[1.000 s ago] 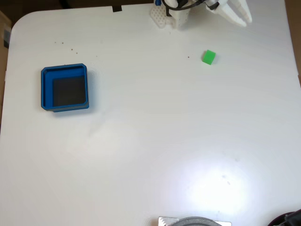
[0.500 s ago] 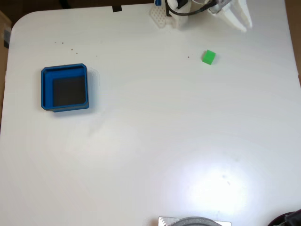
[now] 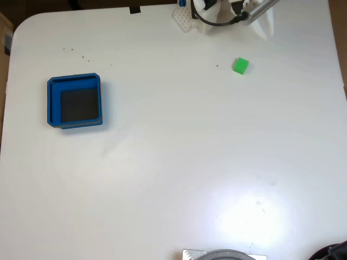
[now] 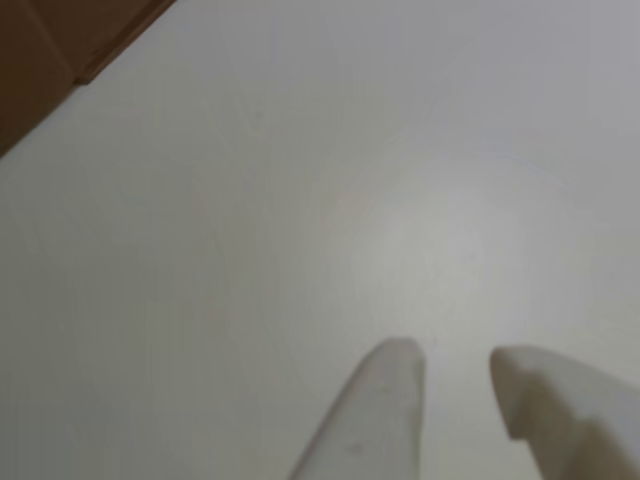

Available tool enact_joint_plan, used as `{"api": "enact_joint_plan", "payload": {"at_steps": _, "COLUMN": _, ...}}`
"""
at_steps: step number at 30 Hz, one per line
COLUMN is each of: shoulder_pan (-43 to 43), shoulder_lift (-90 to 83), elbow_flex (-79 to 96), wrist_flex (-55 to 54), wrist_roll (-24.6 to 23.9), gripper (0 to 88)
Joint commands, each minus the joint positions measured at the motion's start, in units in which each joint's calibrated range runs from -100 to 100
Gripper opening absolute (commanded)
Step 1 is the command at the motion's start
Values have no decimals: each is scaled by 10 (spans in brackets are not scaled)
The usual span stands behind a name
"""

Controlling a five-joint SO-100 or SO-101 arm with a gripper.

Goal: Pick up green cube and drop it in the blue box

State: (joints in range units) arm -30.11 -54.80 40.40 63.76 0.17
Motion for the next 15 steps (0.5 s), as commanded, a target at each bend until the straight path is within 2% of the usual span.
{"api": "enact_joint_plan", "payload": {"at_steps": 1, "shoulder_pan": 3, "shoulder_lift": 14, "elbow_flex": -61, "wrist_flex": 35, "wrist_roll": 0, "gripper": 20}}
{"api": "enact_joint_plan", "payload": {"at_steps": 15, "shoulder_pan": 47, "shoulder_lift": 63, "elbow_flex": -126, "wrist_flex": 76, "wrist_roll": 2, "gripper": 20}}
